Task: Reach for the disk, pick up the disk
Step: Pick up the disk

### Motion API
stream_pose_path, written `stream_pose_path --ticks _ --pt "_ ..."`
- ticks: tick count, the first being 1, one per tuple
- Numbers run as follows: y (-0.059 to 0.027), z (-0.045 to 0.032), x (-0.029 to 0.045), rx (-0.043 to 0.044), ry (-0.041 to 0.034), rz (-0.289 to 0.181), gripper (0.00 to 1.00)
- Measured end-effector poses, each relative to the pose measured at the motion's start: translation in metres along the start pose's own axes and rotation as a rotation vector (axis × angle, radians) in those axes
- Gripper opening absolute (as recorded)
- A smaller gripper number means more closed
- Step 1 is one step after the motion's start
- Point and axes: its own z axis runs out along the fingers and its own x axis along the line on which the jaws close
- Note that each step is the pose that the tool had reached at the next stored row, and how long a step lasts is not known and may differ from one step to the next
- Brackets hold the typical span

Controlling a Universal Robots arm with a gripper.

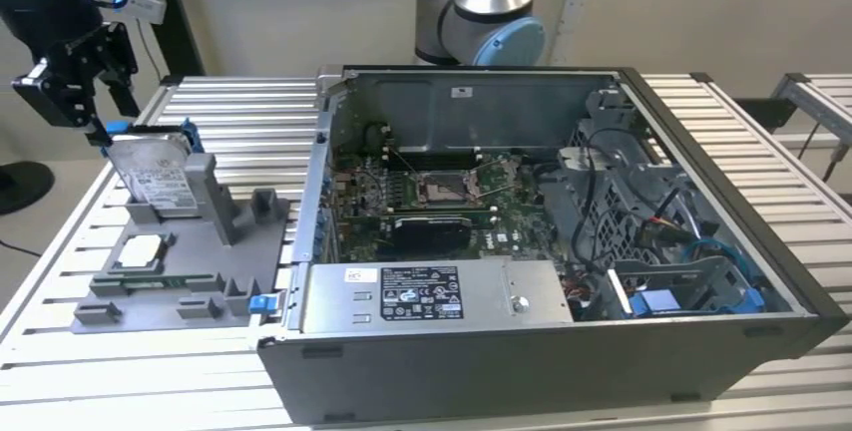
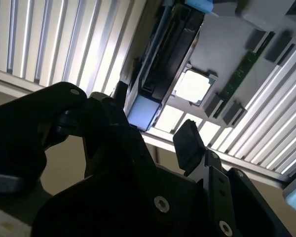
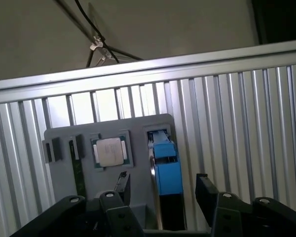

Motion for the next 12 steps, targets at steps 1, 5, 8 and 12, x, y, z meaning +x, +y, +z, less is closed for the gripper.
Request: stream_pose_path --ticks 1,5,8,12 --pt "0.0003 0.0019 0.0000 0.0001 -0.0005 -0.004 1.00" --pt "0.0019 0.0091 0.0002 0.0000 -0.0044 -0.021 1.00" --pt "0.0023 0.0146 -0.0002 0.0009 -0.0069 -0.031 1.00" --pt "0.0022 0.0219 -0.0003 0.0021 -0.0077 -0.040 1.00"
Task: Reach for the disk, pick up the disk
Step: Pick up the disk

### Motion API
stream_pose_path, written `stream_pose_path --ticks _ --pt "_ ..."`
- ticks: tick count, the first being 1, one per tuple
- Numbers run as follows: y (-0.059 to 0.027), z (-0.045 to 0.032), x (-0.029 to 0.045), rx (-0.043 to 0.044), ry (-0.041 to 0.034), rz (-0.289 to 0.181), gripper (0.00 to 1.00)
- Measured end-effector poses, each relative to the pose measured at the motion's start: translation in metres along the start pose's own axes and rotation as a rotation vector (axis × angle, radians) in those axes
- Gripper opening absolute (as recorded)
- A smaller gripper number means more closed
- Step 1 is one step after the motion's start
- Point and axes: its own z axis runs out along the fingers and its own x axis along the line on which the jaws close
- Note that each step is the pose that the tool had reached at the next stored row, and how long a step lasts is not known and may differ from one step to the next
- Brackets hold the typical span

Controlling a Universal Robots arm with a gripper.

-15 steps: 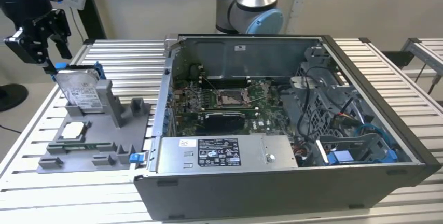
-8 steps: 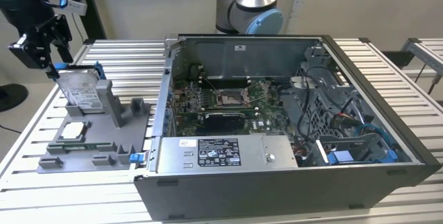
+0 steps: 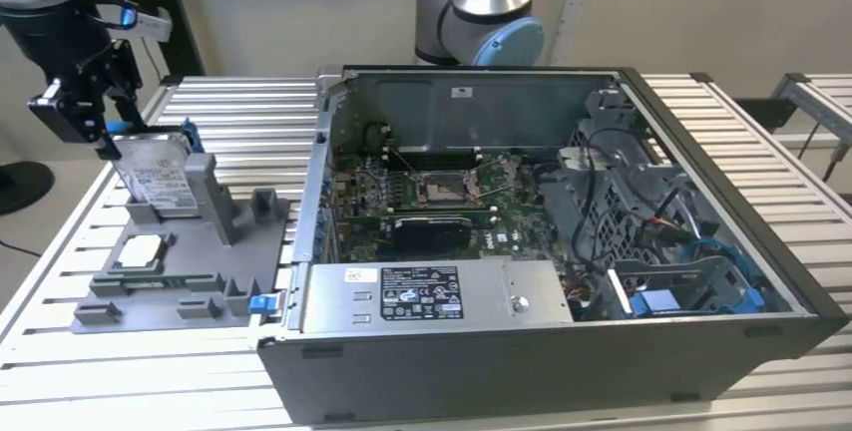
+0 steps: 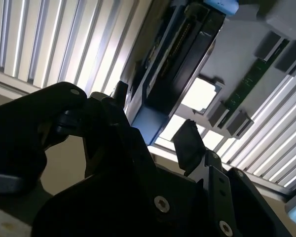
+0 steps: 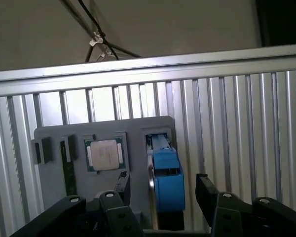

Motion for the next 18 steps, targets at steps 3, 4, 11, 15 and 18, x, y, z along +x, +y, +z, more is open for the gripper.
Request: stream_pose_path --ticks 3,4,11,15,18 --pt "-0.0007 0.0055 0.0000 -0.0001 0.0001 -0.005 1.00" --pt "-0.0015 0.0074 0.0000 -0.0001 0.0001 -0.007 1.00" --pt "-0.0047 0.0200 0.0000 -0.0003 0.0001 -0.018 1.00" --pt "-0.0047 0.0272 0.0002 -0.0003 -0.0001 -0.018 1.00" --pt "-0.0048 0.0321 0.0003 -0.0005 -0.0021 -0.019 1.00"
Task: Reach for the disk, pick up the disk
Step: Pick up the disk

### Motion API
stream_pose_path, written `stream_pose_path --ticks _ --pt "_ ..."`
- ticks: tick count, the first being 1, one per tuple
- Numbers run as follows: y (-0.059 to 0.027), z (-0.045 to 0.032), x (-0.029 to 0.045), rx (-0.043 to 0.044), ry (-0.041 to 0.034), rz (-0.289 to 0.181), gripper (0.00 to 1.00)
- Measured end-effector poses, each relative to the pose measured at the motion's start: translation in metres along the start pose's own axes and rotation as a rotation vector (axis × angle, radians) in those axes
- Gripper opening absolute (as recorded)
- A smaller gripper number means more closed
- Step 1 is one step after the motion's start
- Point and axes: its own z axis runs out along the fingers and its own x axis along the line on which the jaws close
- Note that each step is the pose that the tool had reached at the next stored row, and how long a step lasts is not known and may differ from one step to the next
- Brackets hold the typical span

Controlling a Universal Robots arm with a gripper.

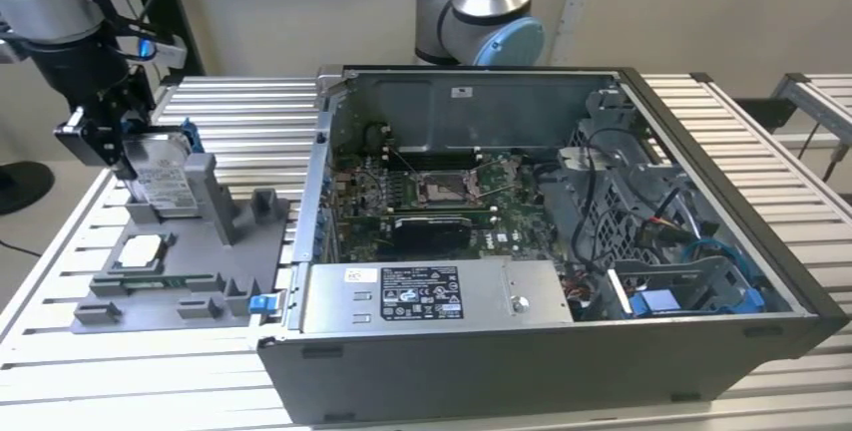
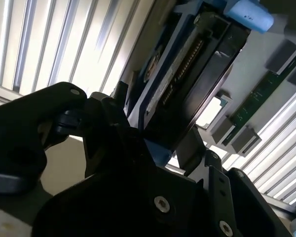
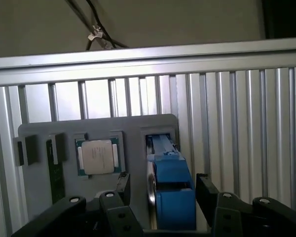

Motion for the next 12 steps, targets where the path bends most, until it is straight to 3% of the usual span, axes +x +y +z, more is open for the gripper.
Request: stream_pose_path --ticks 7,8,12 --pt "0.0000 0.0017 0.0001 -0.0004 -0.0021 0.000 1.00" --pt "0.0000 0.0018 0.0001 -0.0003 -0.0022 0.000 0.00" --pt "0.0000 0.0018 0.0000 -0.0002 -0.0025 0.000 0.00"
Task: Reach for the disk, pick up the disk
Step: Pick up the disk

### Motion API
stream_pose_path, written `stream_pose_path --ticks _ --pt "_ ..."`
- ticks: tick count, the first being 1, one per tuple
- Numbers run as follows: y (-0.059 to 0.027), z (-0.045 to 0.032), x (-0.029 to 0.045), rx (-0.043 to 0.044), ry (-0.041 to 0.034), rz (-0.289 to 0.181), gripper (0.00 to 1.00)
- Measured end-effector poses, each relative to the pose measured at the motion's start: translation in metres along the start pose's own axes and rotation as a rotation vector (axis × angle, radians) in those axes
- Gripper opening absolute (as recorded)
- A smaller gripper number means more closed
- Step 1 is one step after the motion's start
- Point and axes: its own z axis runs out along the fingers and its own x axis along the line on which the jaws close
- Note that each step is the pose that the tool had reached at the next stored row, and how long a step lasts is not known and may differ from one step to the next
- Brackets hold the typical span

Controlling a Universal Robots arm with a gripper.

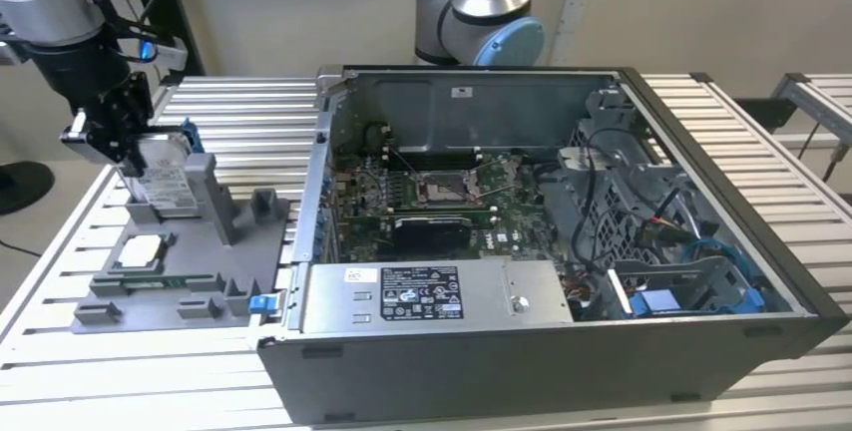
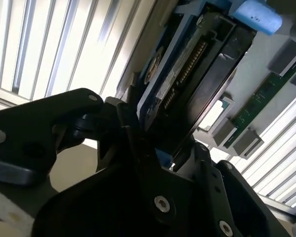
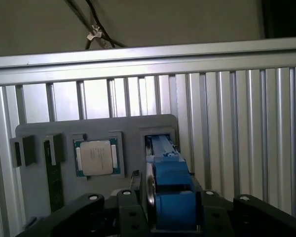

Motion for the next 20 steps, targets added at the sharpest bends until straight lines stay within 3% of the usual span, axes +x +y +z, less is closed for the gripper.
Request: stream_pose_path --ticks 20 --pt "0.0000 0.0000 0.0000 -0.0002 -0.0012 0.000 0.00"
